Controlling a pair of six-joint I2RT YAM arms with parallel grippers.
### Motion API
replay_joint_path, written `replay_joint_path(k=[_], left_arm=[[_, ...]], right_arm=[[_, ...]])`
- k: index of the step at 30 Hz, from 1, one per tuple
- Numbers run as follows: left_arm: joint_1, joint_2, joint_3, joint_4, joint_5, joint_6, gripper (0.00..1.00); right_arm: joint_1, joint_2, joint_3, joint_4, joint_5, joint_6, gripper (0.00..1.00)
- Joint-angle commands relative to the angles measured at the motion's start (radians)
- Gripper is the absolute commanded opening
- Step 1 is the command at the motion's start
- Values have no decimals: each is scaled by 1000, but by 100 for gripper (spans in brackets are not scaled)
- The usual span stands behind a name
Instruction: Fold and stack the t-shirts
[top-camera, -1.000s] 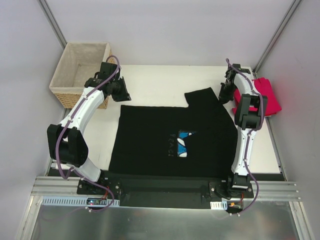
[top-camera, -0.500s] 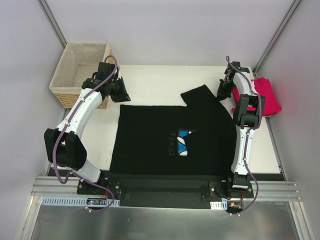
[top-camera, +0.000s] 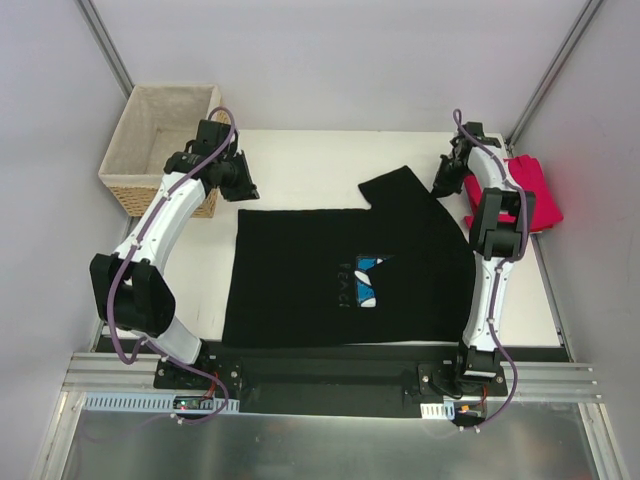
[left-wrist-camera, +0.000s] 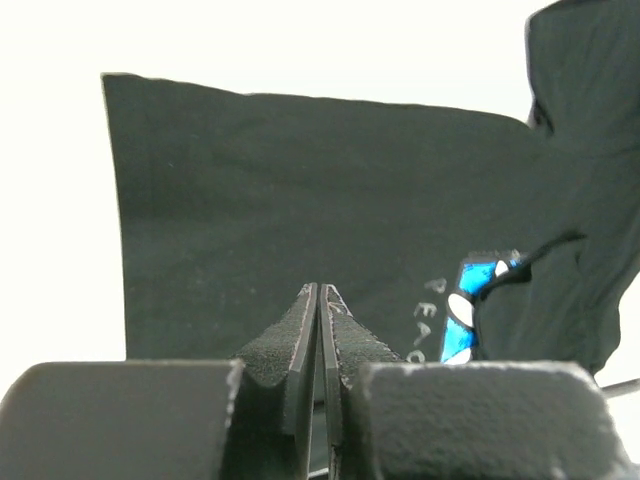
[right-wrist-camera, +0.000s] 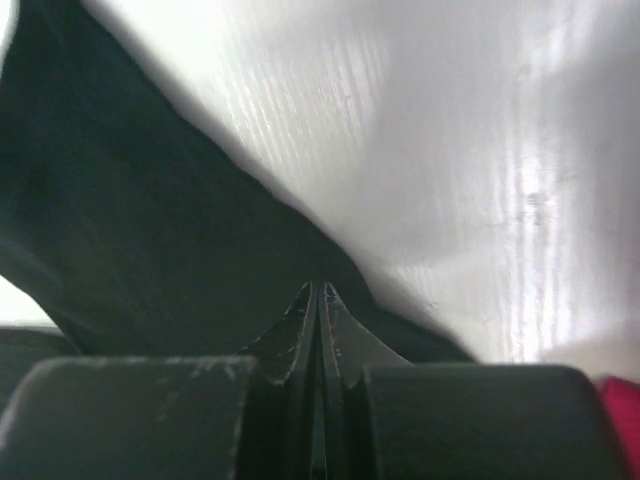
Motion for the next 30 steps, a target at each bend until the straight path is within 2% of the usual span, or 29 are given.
replay_joint_path(k=[1, 3, 7, 11, 16, 21, 30], left_arm=[[14, 24, 79, -36, -55, 32, 4], [14, 20, 86, -39, -55, 35, 6], [16, 30, 51, -45, -104, 55, 10], [37, 84, 0, -51, -167, 89, 20], [106, 180, 13, -57, -187, 128, 22], [120, 280, 65, -62, -236, 190, 22], [120, 421, 100, -64, -152, 237, 22]], right_arm=[[-24, -132, 58, 2, 53, 4, 4], [-33, -140, 93, -20, 46, -19, 4], [-60, -204, 20, 2, 59, -19, 8], [-99, -177, -13, -15, 21, -19, 26], [-150, -155, -68, -46, -3, -53, 36], [-162, -157, -99, -44, -45, -102, 39], [-159, -143, -80, -21, -144, -122, 42]])
